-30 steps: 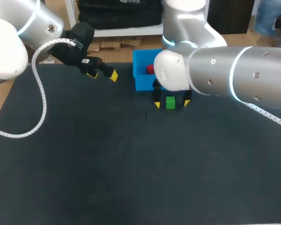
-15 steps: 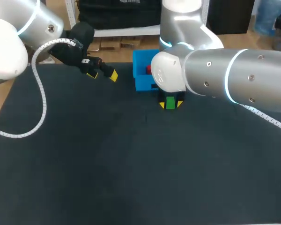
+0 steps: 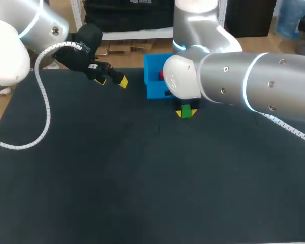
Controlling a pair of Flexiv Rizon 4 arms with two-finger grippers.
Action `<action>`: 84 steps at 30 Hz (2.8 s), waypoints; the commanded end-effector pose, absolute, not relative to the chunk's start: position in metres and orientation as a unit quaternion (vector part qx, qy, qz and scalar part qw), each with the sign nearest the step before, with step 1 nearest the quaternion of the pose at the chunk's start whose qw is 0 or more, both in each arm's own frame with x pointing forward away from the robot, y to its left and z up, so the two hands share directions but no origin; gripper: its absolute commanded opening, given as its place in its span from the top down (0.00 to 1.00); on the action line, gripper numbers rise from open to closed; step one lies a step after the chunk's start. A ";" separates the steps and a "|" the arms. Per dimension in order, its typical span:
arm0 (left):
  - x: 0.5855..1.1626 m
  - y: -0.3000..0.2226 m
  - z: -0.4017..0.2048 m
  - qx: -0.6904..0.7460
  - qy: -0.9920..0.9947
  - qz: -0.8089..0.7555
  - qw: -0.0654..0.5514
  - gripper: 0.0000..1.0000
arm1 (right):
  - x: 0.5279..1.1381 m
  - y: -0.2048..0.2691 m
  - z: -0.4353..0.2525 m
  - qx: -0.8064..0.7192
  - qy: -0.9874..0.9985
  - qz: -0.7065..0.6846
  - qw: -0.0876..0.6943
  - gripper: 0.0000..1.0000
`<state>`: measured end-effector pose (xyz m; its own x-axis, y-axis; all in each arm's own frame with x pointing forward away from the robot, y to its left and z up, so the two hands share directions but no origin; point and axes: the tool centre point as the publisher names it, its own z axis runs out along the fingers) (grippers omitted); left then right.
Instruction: Use the left arm to pick the red cube and place it into the blue plastic box first, then use the right arm to grasp the green cube and put it into the same blue plastic box after the first action is fully finished.
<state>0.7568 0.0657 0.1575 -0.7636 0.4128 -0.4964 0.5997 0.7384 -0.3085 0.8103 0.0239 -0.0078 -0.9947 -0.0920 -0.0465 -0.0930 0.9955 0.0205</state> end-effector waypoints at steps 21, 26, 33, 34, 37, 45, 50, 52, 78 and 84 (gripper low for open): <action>0.756 0.066 0.157 0.279 0.909 -0.233 0.204 0.00 | 0.801 0.020 0.056 -0.046 0.998 0.022 0.047 1.00; 0.756 0.066 0.157 0.279 0.909 -0.233 0.204 0.00 | 0.798 0.021 0.070 -0.051 0.997 0.026 0.047 1.00; 0.756 0.066 0.157 0.279 0.909 -0.233 0.204 0.00 | 0.796 0.017 0.086 -0.052 0.997 0.029 0.052 1.00; 0.756 0.066 0.157 0.279 0.909 -0.233 0.204 0.00 | 0.796 0.016 0.088 -0.052 0.997 0.029 0.054 1.00; 0.756 0.066 0.157 0.279 0.909 -0.233 0.204 0.00 | 0.797 0.014 0.095 -0.053 0.996 0.029 0.058 1.00; 0.756 0.066 0.157 0.279 0.909 -0.233 0.204 0.00 | 0.801 0.009 0.112 -0.057 0.995 0.029 0.072 1.00; 0.756 0.066 0.157 0.279 0.909 -0.233 0.204 0.00 | 0.806 0.007 0.124 -0.063 0.995 0.025 0.079 1.00; 0.756 0.066 0.157 0.279 0.909 -0.233 0.204 0.00 | 0.809 0.006 0.128 -0.064 0.994 0.024 0.081 1.00; 0.756 0.066 0.157 0.279 0.909 -0.233 0.204 0.00 | 0.859 0.006 0.176 -0.075 0.989 0.014 0.124 1.00; 0.756 0.066 0.157 0.279 0.909 -0.233 0.204 0.00 | 0.873 0.006 0.189 -0.077 0.988 0.010 0.137 1.00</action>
<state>0.7568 0.0656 0.1575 -0.7637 0.4128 -0.4964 0.5997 0.7384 -0.3085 0.8656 0.0039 0.1849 -0.9478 -0.1469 -0.2831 -0.1541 0.9880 0.0034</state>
